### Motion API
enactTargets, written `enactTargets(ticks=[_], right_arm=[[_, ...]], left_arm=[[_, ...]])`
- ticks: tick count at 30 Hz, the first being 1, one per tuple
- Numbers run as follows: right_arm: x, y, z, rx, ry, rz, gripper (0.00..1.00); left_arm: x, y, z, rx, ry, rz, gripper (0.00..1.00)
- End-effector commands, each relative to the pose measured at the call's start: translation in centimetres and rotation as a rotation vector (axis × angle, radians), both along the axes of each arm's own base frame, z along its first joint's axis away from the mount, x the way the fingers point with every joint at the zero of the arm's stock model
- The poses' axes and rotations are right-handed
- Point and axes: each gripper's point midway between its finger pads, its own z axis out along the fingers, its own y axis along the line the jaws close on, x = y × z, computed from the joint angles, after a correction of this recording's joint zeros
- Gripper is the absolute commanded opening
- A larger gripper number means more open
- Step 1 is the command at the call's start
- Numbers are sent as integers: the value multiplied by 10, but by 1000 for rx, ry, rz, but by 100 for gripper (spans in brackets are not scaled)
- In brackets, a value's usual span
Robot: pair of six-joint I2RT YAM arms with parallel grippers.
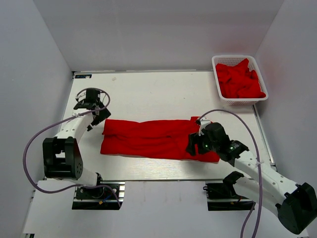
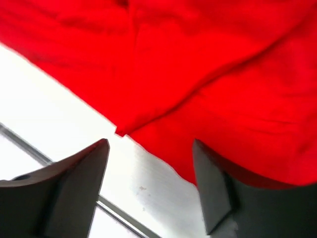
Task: Fold and stack the t-shirts
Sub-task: Fold the other side of the tshirt into a rectangle
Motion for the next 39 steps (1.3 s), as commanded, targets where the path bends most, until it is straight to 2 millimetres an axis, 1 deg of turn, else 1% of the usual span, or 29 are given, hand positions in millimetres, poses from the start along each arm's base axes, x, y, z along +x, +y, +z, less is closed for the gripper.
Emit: enactTargets(ticks=[1,2,3,4,5,6,7,9,10,11,12,13,15,17,18,20,21,22,23,24,25,27,29,30,32,35,36,37,39], right_arm=[[35,-6,45,12,-145,-135,81],[49,-14,57,0,-190,-216,90],[57,-12,59,-13,-189,-235,90],[65,-12,68,-15,-209,-255,90],[75,-17,64,-61,-212,-303,90],[79,-18,52,-106,-181,-317,90],[91,-13,58,-117,-177,-336,90],[103,-28,53,-202,-172,-445,90],[120,-29,51,-245,-158,-517,90],[117,-36,46,-292,-134,-546,90],[125,-37,51,-283,-141,-607,90],[131,-40,39,-328,-125,-637,90],[137,-43,33,-348,-114,-698,90],[141,-45,26,-359,-101,-729,82],[147,-44,25,-355,-105,-750,79],[153,-45,14,-378,-87,-764,71],[157,-46,14,-379,-85,-775,69],[158,-47,4,-399,-66,-774,69],[159,-48,2,-403,-58,-773,67],[163,-45,1,-393,-59,-769,60],[163,-40,-6,-393,-37,-739,59],[169,-38,-8,-372,-33,-734,57],[168,-35,-16,-366,-7,-709,55],[171,-34,-17,-351,-7,-710,46],[169,-26,-19,-315,14,-675,42],[171,-24,-19,-287,16,-664,23],[173,-24,-18,-276,14,-665,10],[170,-24,-21,-279,23,-663,1],[170,-26,-16,-263,16,-673,0]], left_arm=[[14,-9,42,-22,-122,-3,100],[17,-12,43,-37,-136,-22,100],[22,-17,45,-53,-152,-49,100],[31,-28,46,-96,-185,-110,100],[32,-33,43,-110,-192,-139,100],[34,-37,37,-126,-189,-162,100],[39,-46,34,-162,-203,-202,100],[38,-56,15,-189,-162,-236,100],[42,-61,13,-216,-169,-254,100],[39,-67,5,-223,-150,-276,100],[35,-73,-8,-241,-120,-291,100],[33,-74,-15,-250,-112,-295,100],[28,-79,-23,-256,-92,-315,100],[23,-82,-40,-259,-57,-322,100],[20,-82,-43,-260,-47,-321,100],[13,-83,-57,-254,-3,-321,100],[8,-83,-61,-255,10,-320,100],[3,-80,-70,-247,36,-312,100],[3,-80,-70,-247,36,-311,100],[-3,-77,-77,-236,65,-302,100],[-7,-77,-79,-236,75,-301,100],[-11,-74,-85,-226,93,-293,100],[-16,-72,-89,-218,106,-288,100],[-16,-72,-89,-218,107,-288,100],[-21,-71,-94,-215,126,-294,100],[-24,-71,-97,-216,145,-292,100],[-24,-69,-97,-206,145,-287,100],[-24,-69,-97,-206,145,-287,100],[-26,-67,-98,-195,154,-281,100]])
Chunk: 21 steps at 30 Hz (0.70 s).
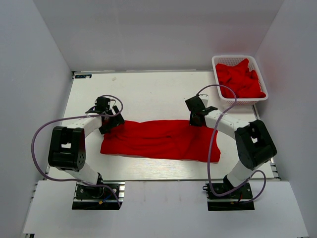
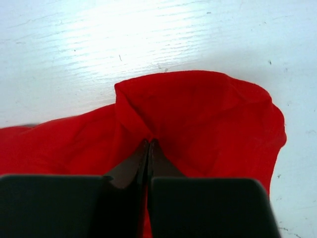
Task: Fold and stack the t-shirts
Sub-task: Fold the other side of the tshirt into a rectangle
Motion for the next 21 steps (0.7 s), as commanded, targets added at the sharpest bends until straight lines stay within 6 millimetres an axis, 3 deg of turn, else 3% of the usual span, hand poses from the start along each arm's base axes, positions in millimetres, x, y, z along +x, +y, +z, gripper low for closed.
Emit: enactTargets(ticks=[1,4,5,6,8,9,11,12,14,17,18,21], right_arm=[[7,4,15,54,-52,-4,0],[-10,-11,20,51,-51,-43,0],[-22,-21,14,26,-27,-68,0],[-26,-23,26,40,-57,-66,0],[-48,-39,13,12,-18,-98,0],[-51,-42,24,29,-51,-112,0],[-70,-52,9,10,-17,-123,0],[-72,-54,15,33,-40,-143,0],[-82,-57,7,38,-23,-156,0],[-96,-63,-1,100,-37,-266,0],[-105,-69,-12,101,-21,-300,0],[-118,-81,-15,118,-42,-395,0]], left_arm=[[-39,11,-41,52,162,7,100],[-40,12,-39,60,163,11,100],[-40,12,-39,60,163,11,100],[-43,13,-41,61,172,11,100],[-44,13,-41,61,172,11,100],[-44,11,-41,53,173,7,100],[-45,10,-43,45,171,3,100],[-46,10,-45,45,180,3,100],[-46,10,-45,45,180,3,100],[-48,10,-50,47,198,3,100],[-48,10,-50,47,198,3,100],[-50,13,-51,51,207,3,100]])
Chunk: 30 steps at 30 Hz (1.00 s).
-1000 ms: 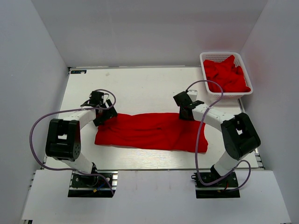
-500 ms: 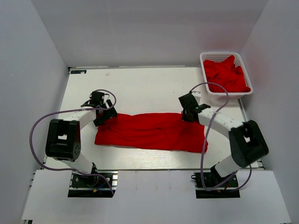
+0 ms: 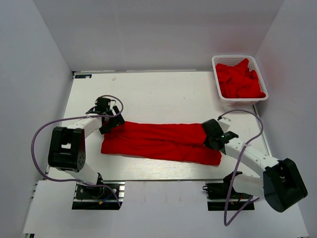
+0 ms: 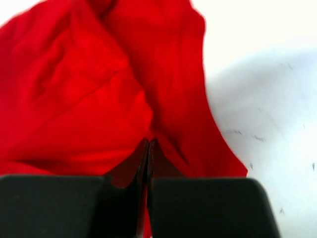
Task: Fold and stack the t-shirts
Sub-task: Fold the other side of the tshirt into a rectangle, then rotate the tshirt 90 degrees
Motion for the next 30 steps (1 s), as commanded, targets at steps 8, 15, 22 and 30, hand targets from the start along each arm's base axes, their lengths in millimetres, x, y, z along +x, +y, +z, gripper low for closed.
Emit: enactTargets(ticks=[8,15,22,30], right_arm=[[2,-31,29,-93,-84,-130,90],[48,23,76,-34,-139,192,90],[66,67,64,85,-134,345,90],[62,59,17,116,0,237,90]], left_arm=[[-45,19,-44,59,210,25,100],[-41,19,-43,59,210,25,100],[-35,18,-41,62,203,17,100],[-42,21,-47,75,240,20,100]])
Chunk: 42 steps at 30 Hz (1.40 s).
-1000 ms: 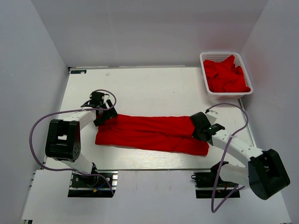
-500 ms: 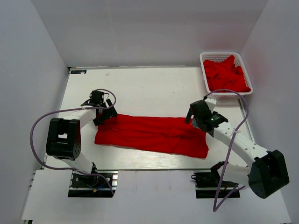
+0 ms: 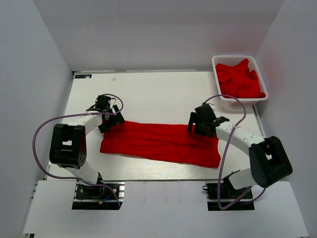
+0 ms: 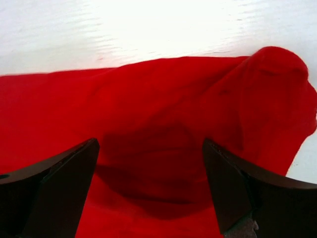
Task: Fold and stack the t-shirts
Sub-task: Rotate the tshirt 90 degrees
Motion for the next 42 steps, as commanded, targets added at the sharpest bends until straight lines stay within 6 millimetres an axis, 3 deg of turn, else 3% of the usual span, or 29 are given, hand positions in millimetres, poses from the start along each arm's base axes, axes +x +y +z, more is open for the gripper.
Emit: enactTargets(ticks=[1,4,6,8,10,14,16,17,18,19,21,22,25,27,28,29,30,32,33,34,36,37,39,41,42], right_arm=[[4,-8,-10,37,13,-87,90],[-4,-27,-30,29,72,-162,90],[-27,-44,-58,38,153,-229,90],[-20,-47,-59,61,127,-245,90],[-31,-42,-73,113,182,-227,90],[-2,-33,-69,140,168,-196,90],[33,-18,-50,186,115,-156,90],[56,-10,-51,202,123,-138,90],[64,-4,-49,242,135,-123,90],[81,-1,-60,229,153,-112,90],[106,4,-50,258,131,-89,90],[129,17,-47,298,119,-59,90],[162,26,-45,319,77,-9,90],[182,32,-62,320,85,22,90],[198,39,-53,339,48,47,90],[203,41,-64,341,59,68,90],[231,51,-54,359,-2,98,90],[248,56,-52,358,-40,143,90],[252,57,-74,350,-18,149,90],[281,63,-44,358,-101,167,90],[286,68,-49,347,-92,204,90],[300,71,-24,348,-143,223,90],[302,73,5,309,-203,281,90],[295,71,45,260,-282,332,90],[296,70,45,240,-294,352,90]], left_arm=[[-47,19,-46,68,208,24,100],[-52,23,-47,88,225,31,100],[-58,28,-52,100,252,56,100],[-59,28,-52,100,252,56,100],[-60,28,-55,98,264,64,100],[-71,25,-54,82,304,56,100],[-86,19,-56,74,326,68,100],[-97,15,-58,50,343,72,100],[-98,9,-55,10,324,71,100],[-102,-3,-54,-58,323,66,100],[-116,-19,-52,-126,311,46,100],[-133,-25,-54,-169,339,43,100],[-157,-44,-49,-233,342,-15,100],[-178,-51,-46,-259,399,-34,100],[-190,-54,-46,-261,426,-56,100],[-193,-58,-42,-269,425,-73,100],[-208,-60,-41,-267,466,-91,100],[-216,-65,-35,-281,472,-134,100],[-222,-67,-29,-286,477,-161,100],[-227,-70,-25,-287,476,-208,100],[-228,-82,-11,-338,451,-288,100],[-224,-88,3,-355,410,-362,100],[-220,-106,25,-426,357,-473,100],[-188,-117,64,-406,190,-559,100],[-178,-116,73,-367,147,-560,100]])
